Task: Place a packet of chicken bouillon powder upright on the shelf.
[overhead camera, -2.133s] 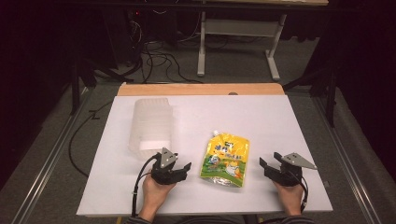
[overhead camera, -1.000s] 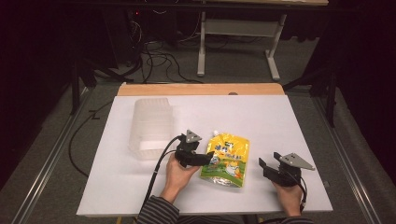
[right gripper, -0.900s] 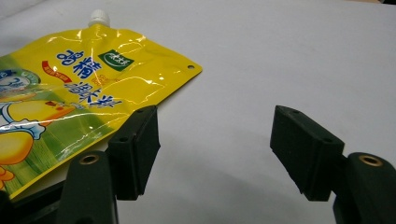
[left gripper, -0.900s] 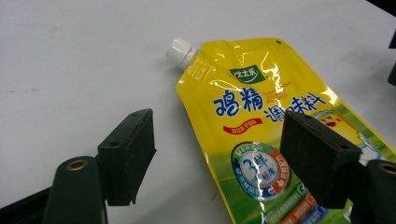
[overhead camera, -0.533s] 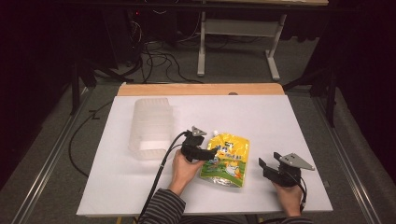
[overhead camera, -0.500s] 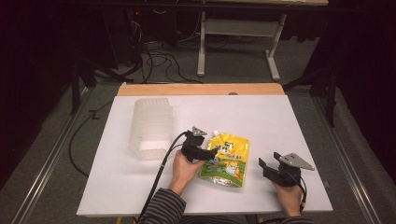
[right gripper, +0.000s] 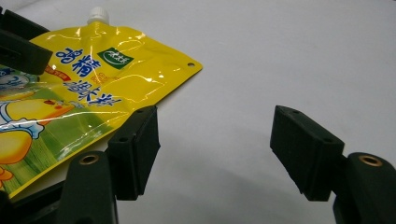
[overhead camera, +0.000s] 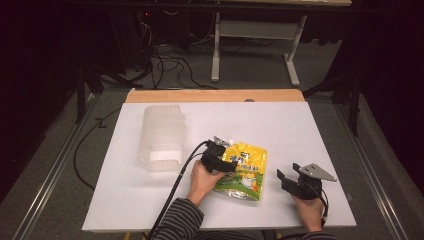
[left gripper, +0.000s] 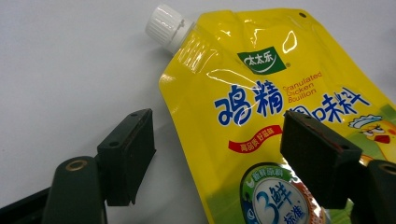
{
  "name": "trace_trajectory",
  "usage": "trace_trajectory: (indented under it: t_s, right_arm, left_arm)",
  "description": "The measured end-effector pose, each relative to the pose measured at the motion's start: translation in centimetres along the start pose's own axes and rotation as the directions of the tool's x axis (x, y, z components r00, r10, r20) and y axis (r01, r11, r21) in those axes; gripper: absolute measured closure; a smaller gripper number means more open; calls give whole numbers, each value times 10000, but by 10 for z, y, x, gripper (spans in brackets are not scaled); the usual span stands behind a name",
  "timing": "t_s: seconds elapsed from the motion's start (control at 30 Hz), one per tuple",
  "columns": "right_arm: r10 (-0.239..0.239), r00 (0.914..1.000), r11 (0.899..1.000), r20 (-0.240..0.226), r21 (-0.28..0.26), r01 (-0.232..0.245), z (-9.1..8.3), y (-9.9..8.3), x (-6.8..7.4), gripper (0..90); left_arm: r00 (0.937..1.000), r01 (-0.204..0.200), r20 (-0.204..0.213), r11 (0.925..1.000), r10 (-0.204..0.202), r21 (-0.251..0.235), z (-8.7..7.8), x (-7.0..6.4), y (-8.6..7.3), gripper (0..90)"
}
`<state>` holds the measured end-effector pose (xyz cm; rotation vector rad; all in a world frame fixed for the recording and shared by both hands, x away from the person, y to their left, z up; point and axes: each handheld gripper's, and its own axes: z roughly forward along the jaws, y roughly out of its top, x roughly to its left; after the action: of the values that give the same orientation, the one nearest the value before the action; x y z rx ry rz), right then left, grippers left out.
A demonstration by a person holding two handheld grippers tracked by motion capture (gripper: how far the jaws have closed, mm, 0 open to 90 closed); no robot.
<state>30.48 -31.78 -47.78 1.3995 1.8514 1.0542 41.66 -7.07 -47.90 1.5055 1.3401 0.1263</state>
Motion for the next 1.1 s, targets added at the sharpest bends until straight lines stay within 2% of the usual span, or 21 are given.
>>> trace_trajectory:
  t_s: [0.07,0.13,0.2,0.23,0.4,0.47,0.57,0.6,0.63,0.67,0.73,0.77,0.93,0.97,1.03,1.1]
  right_arm:
    - [-27,10000,10000,-20,-41,27,0,0,0,332]
    - [-27,10000,10000,-26,-39,27,0,0,0,332]
    - [-31,10000,10000,-57,-16,31,0,0,0,332]
    - [-32,10000,10000,-34,12,32,0,0,0,332]
    - [-62,10000,10000,-38,59,62,1,0,0,332]
    - [-65,10000,10000,-51,62,65,1,0,0,332]
    - [-138,9999,9999,-57,14,138,0,0,0,332]
    - [-138,9999,9999,-57,14,138,0,0,0,332]
    - [-134,9999,9999,-24,22,134,0,0,0,332]
    - [-134,9999,9999,-24,22,134,0,0,0,332]
    - [-138,9999,9999,7,54,138,1,0,1,332]
    - [-166,9999,9997,2,156,166,1,1,1,332]
    - [-234,9997,9997,19,93,234,1,0,2,332]
    - [-233,9997,9997,78,81,232,1,0,2,332]
    - [-234,9997,9997,79,95,233,2,0,2,332]
    - [-260,9996,9996,69,91,260,2,0,2,332]
  left_arm:
    - [10000,-40,-16,10000,40,-71,1,-1,-1,275]
    - [9996,-266,-66,9996,265,-43,1,-2,-3,285]
    - [9972,-730,-132,9973,730,-37,1,-4,-7,303]
    - [9941,-1062,-209,9943,1061,-37,0,-6,-10,322]
    - [9936,-1129,-33,9935,1129,131,-1,-8,-10,389]
    - [9935,-1138,50,9933,1138,179,-2,-9,-11,439]
    - [9937,-1084,326,9936,1074,308,-4,-12,-12,580]
    - [9935,-1088,378,9936,1076,319,-4,-13,-13,580]
    - [9934,-1089,407,9934,1074,361,-5,-14,-13,632]
    - [9904,-1225,679,9921,1204,269,-4,-15,-14,632]
    - [9915,-1223,500,9913,1199,493,-5,-17,-15,686]
    - [9918,-1191,520,9916,1165,507,-5,-17,-15,728]
    - [9904,-1244,667,9907,1207,545,-7,-18,-16,799]
    - [9900,-1272,682,9905,1235,528,-7,-19,-17,845]
    - [9879,-1421,697,9883,1382,546,-7,-20,-17,870]
    - [9882,-1390,722,9888,1349,551,-7,-20,-17,873]
